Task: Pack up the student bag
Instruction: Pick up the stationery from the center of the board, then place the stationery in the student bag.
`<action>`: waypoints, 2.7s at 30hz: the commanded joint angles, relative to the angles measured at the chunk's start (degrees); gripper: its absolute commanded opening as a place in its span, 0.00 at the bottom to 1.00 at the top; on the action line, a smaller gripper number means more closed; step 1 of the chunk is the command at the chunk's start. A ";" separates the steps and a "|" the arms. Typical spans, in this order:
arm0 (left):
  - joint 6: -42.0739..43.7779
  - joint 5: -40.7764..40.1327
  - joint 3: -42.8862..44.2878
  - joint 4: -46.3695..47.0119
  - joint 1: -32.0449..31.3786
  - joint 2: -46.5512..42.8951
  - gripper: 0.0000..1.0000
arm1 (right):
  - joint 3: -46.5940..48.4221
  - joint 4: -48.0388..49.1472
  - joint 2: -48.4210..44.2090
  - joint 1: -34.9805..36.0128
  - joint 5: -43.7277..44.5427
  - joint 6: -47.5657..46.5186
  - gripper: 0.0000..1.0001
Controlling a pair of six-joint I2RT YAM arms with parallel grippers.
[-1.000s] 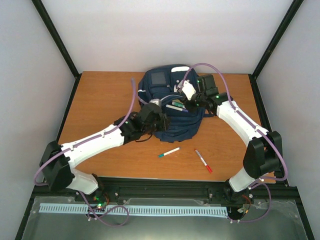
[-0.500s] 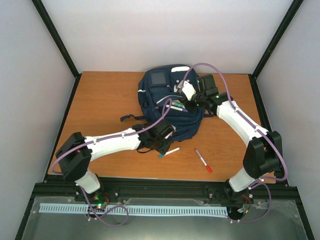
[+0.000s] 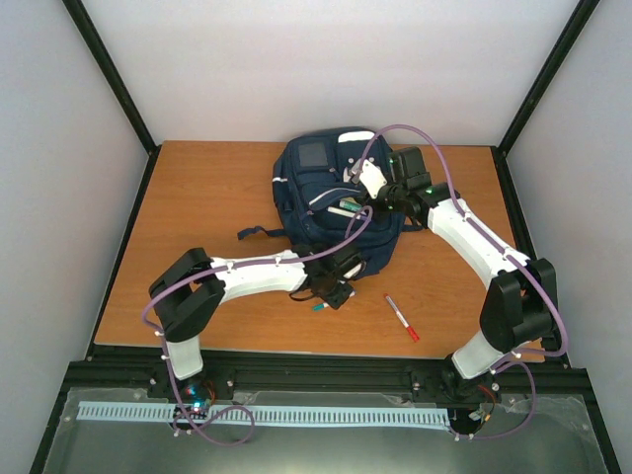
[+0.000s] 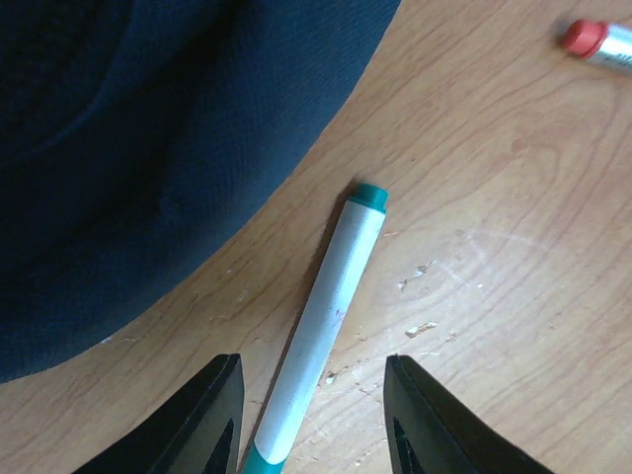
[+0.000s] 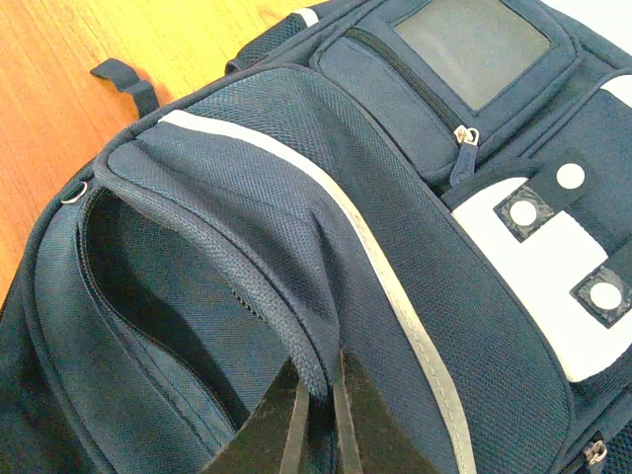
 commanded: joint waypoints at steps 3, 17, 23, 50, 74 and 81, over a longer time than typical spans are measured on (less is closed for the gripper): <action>0.42 -2.66 2.04 -2.57 -0.91 1.92 0.39 | 1.57 0.61 -0.25 -0.73 -0.77 1.02 0.03; 0.19 -1.05 2.01 -4.10 -1.00 5.90 0.27 | 1.71 0.48 0.20 -0.75 -0.67 0.96 0.03; 0.15 0.17 1.92 -5.39 -1.00 5.99 0.20 | 1.75 0.39 0.06 -0.73 -0.69 1.04 0.03; -27.05 0.43 -21.97 34.87 -1.00 -28.33 0.01 | 1.75 0.72 0.03 -0.77 -1.16 1.96 0.03; -63.21 -9.34 -16.91 54.19 5.76 -12.27 0.01 | 1.31 0.82 -1.46 -0.78 -2.82 2.45 0.03; -70.75 -18.43 -17.94 60.40 5.77 -10.82 0.01 | 1.60 0.60 -1.93 -0.77 -2.59 1.91 0.03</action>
